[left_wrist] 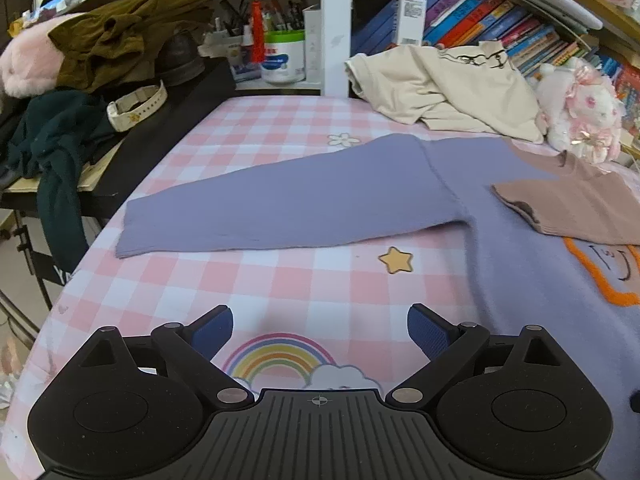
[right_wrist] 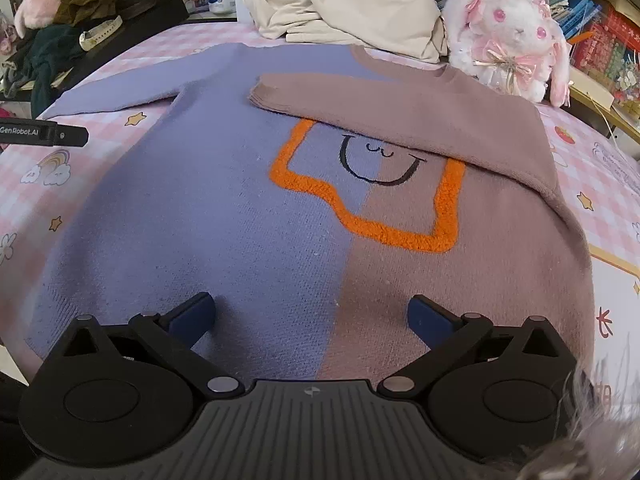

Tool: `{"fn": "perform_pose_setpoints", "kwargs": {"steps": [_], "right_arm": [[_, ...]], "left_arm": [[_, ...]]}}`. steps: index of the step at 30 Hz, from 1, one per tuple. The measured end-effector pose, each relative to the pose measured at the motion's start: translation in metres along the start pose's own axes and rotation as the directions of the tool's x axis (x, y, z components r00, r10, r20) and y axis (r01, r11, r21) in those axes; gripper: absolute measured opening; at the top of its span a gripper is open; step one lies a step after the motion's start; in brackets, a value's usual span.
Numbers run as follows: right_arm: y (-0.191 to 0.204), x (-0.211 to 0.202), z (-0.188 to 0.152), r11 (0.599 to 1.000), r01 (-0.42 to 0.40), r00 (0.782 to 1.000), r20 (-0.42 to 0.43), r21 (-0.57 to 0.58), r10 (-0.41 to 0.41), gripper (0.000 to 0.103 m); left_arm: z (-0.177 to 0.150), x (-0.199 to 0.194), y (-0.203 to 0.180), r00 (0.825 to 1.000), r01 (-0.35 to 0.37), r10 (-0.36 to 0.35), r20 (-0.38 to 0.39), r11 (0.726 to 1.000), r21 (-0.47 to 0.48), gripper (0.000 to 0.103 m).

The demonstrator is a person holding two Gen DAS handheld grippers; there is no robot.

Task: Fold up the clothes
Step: 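Move the left gripper toward the lavender sleeve lying flat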

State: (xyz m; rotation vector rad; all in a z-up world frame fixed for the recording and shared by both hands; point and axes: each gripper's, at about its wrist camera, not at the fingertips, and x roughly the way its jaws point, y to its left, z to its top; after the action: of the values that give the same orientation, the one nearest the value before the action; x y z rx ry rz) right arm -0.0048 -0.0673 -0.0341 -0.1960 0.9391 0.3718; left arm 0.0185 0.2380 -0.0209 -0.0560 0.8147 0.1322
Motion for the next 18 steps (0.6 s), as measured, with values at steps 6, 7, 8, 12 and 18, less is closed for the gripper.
{"fn": "perform_pose_setpoints", "kwargs": {"steps": [6,7,8,12,18], "right_arm": [[-0.001,0.001,0.001,1.000,-0.009,1.000,-0.006,-0.010,0.009,0.103],[-0.001,0.001,0.001,1.000,-0.010,1.000,-0.006,-0.011,0.010,0.103],[-0.002,0.001,0.001,1.000,-0.012,1.000,-0.007,-0.012,0.011,0.103],[-0.003,0.001,0.002,1.000,-0.017,1.000,-0.009,-0.016,0.016,0.103],[-0.003,0.002,0.003,1.000,-0.022,1.000,-0.010,-0.020,0.022,0.103]], "left_arm": [[0.005,0.007,0.009,1.000,-0.013,0.012,-0.007,0.999,-0.037,0.096],[0.006,0.008,0.011,1.000,-0.014,0.014,-0.008,0.999,-0.045,0.096],[0.007,0.009,0.012,1.000,-0.014,0.014,-0.007,0.999,-0.051,0.096],[0.010,0.011,0.013,1.000,-0.016,0.016,-0.004,0.998,-0.063,0.096],[0.011,0.016,0.014,0.999,-0.037,0.036,-0.009,0.998,-0.059,0.096]]}}
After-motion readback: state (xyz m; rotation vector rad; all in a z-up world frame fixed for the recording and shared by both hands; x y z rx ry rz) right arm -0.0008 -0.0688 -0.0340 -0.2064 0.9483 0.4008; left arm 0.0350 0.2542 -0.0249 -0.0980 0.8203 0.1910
